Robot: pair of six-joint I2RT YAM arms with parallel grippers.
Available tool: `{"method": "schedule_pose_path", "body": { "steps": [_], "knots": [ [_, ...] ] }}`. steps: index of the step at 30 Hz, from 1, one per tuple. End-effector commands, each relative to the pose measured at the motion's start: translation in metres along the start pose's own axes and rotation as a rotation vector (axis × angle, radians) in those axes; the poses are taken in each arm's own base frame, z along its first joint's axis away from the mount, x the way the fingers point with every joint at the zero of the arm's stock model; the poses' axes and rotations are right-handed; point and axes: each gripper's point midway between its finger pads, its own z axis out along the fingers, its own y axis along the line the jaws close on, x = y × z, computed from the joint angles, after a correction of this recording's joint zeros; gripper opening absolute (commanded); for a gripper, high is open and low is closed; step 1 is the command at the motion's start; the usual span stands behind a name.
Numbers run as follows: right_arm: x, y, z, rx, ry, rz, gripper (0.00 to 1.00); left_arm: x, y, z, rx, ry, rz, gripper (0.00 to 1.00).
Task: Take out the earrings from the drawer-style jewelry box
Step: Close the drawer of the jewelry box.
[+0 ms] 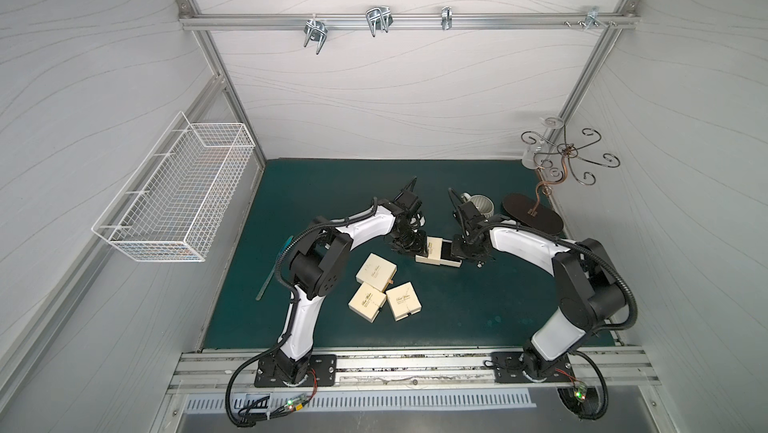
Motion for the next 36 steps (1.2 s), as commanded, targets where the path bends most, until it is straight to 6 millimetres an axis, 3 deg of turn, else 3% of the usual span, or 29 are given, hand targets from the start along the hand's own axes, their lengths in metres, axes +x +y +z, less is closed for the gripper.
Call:
{"method": "schedule_pose_path", "body": {
  "steps": [1,7,12,19,24,28,36],
  "knots": [
    [0.003,0.006,0.002,-0.003,0.020,-0.004,0.03,0.007,-0.012,0.005,0.049,0.031,0.037,0.46],
    [0.009,0.029,0.006,-0.108,0.045,-0.048,0.10,0.006,-0.012,0.005,0.042,0.027,0.042,0.46],
    [0.010,0.035,0.003,-0.145,0.029,-0.073,0.15,0.003,-0.006,0.001,0.002,0.003,0.045,0.46],
    [-0.004,0.011,-0.012,-0.148,-0.043,0.011,0.29,-0.009,0.000,-0.015,-0.013,-0.085,0.022,0.57],
    [-0.009,-0.015,-0.018,-0.142,-0.075,0.099,0.31,-0.021,0.001,-0.029,0.027,-0.162,-0.003,0.58],
    [-0.005,-0.028,-0.013,-0.131,-0.060,0.141,0.31,-0.022,0.002,-0.023,0.048,-0.146,-0.031,0.58],
    [0.001,-0.010,0.002,-0.182,0.019,0.097,0.31,-0.023,-0.002,-0.011,0.080,-0.100,-0.041,0.57]
  ]
}}
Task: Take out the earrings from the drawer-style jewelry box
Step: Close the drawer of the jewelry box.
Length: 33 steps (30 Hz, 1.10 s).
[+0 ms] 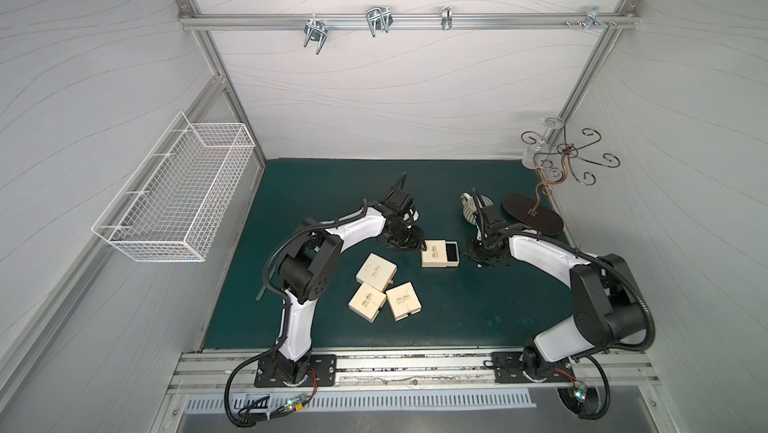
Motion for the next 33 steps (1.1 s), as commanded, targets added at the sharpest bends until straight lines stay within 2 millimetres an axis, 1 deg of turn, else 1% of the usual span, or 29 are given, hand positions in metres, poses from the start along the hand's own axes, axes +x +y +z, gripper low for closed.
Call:
{"method": "schedule_pose_path", "body": {
  "steps": [1,4,6,9,11,15,19,22,25,28,30,33],
  "knots": [
    [0.004,0.017,0.008,-0.048,0.044,-0.032,0.31,-0.008,-0.009,0.009,0.034,0.015,0.004,0.57],
    [0.012,0.035,0.016,-0.065,0.076,-0.084,0.31,-0.006,-0.007,0.022,0.034,0.049,-0.010,0.56],
    [0.016,0.048,0.019,-0.078,0.089,-0.124,0.31,-0.004,-0.007,0.026,0.039,0.066,-0.016,0.55],
    [0.018,0.066,0.021,-0.104,0.100,-0.171,0.31,-0.004,-0.007,0.024,0.037,0.063,-0.009,0.55],
    [0.018,0.073,0.023,-0.121,0.108,-0.181,0.31,-0.004,-0.007,0.023,0.033,0.059,-0.005,0.55],
    [0.014,0.083,0.027,-0.153,0.116,-0.188,0.31,-0.004,-0.006,0.021,0.021,0.052,0.001,0.54],
    [0.006,0.103,0.029,-0.214,0.126,-0.184,0.31,-0.007,-0.006,0.020,0.011,0.046,0.005,0.54],
    [-0.002,0.115,0.033,-0.227,0.130,-0.184,0.31,-0.014,-0.005,0.019,0.009,0.041,-0.008,0.54],
    [-0.015,0.127,0.036,-0.238,0.117,-0.175,0.31,-0.029,0.000,0.015,-0.002,0.010,-0.046,0.54],
    [-0.033,0.141,0.038,-0.247,0.081,-0.174,0.31,-0.053,0.015,0.011,-0.056,-0.049,-0.086,0.53],
    [-0.048,0.148,0.040,-0.239,0.051,-0.165,0.32,-0.070,0.031,0.008,-0.108,-0.094,-0.123,0.53],
    [-0.063,0.146,0.039,-0.185,0.014,-0.155,0.32,-0.092,0.045,-0.006,-0.155,-0.169,-0.160,0.56]
  ]
}}
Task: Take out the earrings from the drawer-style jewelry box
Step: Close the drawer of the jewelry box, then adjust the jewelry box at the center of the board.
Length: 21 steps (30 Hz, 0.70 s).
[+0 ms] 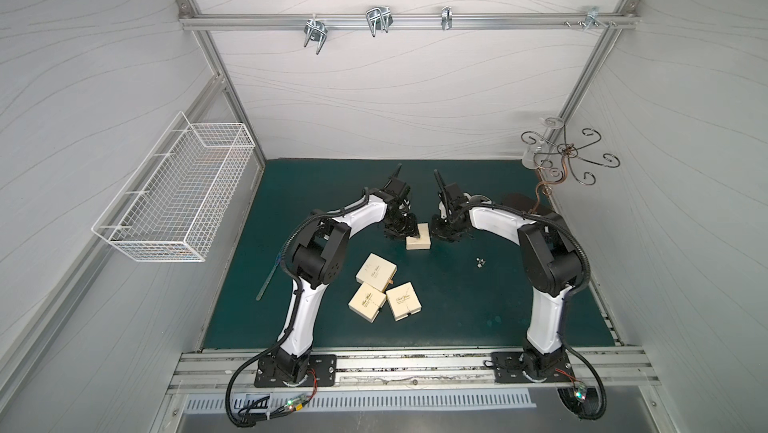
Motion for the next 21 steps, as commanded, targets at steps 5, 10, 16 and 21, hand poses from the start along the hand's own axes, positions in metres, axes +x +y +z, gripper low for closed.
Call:
{"method": "schedule_pose_path", "body": {
  "steps": [5,10,16,21],
  "knots": [
    [-0.010,0.007,-0.028,0.063,-0.115,-0.053,0.33,-0.041,0.001,-0.051,-0.077,-0.242,0.031,0.69],
    [0.008,0.009,-0.059,0.070,-0.131,-0.136,0.33,-0.006,0.016,-0.095,-0.131,-0.282,0.065,0.79],
    [0.049,0.022,-0.088,0.013,-0.079,-0.279,0.34,0.081,0.046,-0.114,-0.206,-0.103,0.122,0.84],
    [0.079,0.010,-0.092,0.064,-0.051,-0.333,0.35,0.160,0.043,-0.115,-0.295,0.063,0.378,0.86]
  ]
}}
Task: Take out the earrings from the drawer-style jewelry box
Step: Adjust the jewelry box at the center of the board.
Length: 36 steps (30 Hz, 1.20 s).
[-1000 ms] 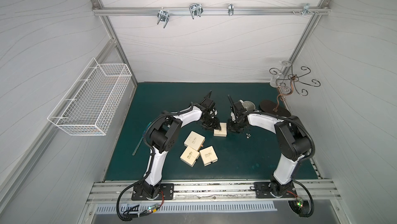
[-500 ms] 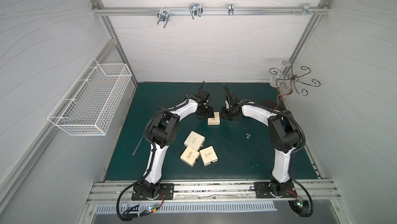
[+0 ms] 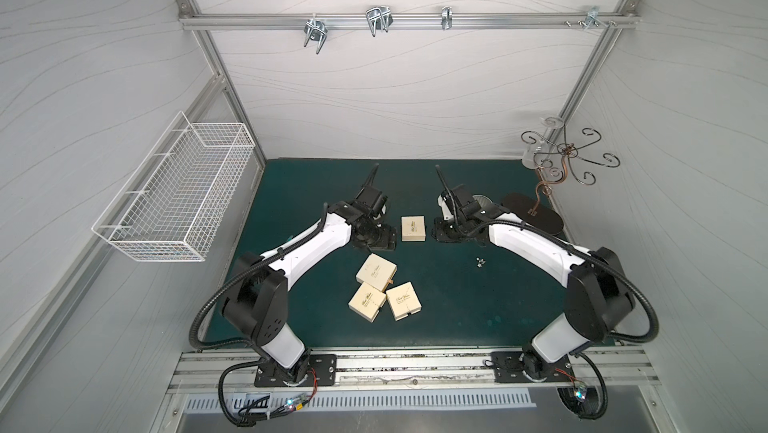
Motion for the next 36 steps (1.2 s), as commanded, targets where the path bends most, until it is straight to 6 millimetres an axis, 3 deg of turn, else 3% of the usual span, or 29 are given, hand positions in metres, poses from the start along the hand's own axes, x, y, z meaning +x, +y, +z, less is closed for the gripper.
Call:
{"method": "schedule_pose_path", "body": {
  "steps": [1,5,12,16,21,28,33,36],
  "knots": [
    [0.034,-0.013,0.000,0.058,0.082,-0.038,0.35,0.058,-0.007,-0.004,-0.060,0.146,0.205,0.86],
    [0.049,-0.024,0.004,0.080,0.100,-0.006,0.36,0.089,-0.020,0.000,-0.047,0.179,0.284,0.87],
    [0.064,-0.030,0.004,0.089,0.118,0.023,0.36,0.124,-0.048,0.004,0.009,0.235,0.397,0.87],
    [0.072,-0.037,0.002,0.104,0.117,0.032,0.37,0.134,-0.055,0.014,0.037,0.284,0.396,0.86],
    [0.083,-0.044,0.002,0.120,0.134,0.037,0.37,0.143,-0.061,0.040,0.051,0.329,0.350,0.85],
    [0.084,-0.044,-0.001,0.107,0.112,0.048,0.38,0.142,-0.059,0.065,-0.029,0.376,0.330,0.82],
    [0.083,-0.050,-0.001,0.112,0.111,0.067,0.38,0.119,-0.089,0.070,0.040,0.353,0.401,0.80],
    [0.079,-0.060,-0.003,0.062,0.122,0.163,0.39,0.104,-0.110,0.070,0.079,0.346,0.439,0.80]
  ]
}}
